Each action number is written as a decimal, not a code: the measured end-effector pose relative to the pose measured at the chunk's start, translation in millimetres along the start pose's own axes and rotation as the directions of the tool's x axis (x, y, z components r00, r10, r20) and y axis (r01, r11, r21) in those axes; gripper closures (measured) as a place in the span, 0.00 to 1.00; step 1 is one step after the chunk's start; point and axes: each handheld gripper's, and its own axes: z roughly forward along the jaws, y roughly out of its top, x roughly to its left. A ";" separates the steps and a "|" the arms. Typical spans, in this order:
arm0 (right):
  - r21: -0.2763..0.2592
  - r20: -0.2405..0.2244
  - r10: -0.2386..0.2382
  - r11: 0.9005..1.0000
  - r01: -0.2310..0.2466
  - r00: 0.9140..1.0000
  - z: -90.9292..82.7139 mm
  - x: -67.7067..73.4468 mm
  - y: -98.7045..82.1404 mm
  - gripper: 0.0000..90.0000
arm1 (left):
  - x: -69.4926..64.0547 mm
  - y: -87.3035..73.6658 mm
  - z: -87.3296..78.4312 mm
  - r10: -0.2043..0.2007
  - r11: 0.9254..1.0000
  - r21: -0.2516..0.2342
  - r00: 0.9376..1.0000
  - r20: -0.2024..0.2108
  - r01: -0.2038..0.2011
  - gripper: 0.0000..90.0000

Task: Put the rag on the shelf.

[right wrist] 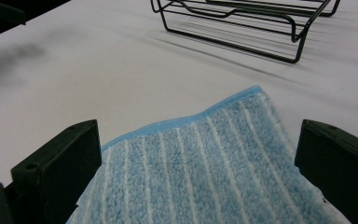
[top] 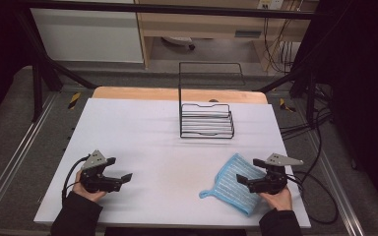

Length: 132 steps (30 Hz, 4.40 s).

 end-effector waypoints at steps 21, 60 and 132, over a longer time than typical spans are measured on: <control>0.034 0.063 0.019 0.999 -0.021 0.998 14.7 -1.2 12.4 0.02 | -0.5 0.3 0.4 -0.006 1.000 -0.002 1.000 -0.016 0.006 0.10; 0.230 0.177 0.049 0.969 -0.090 0.983 74.4 -22.2 24.2 0.63 | -0.7 1.7 5.9 0.006 1.000 0.020 1.000 -0.011 -0.005 0.13; 0.268 -0.183 -0.206 0.930 0.251 0.961 200.6 109.1 71.9 0.75 | -0.3 2.0 6.2 0.004 1.000 0.028 1.000 -0.019 -0.003 0.14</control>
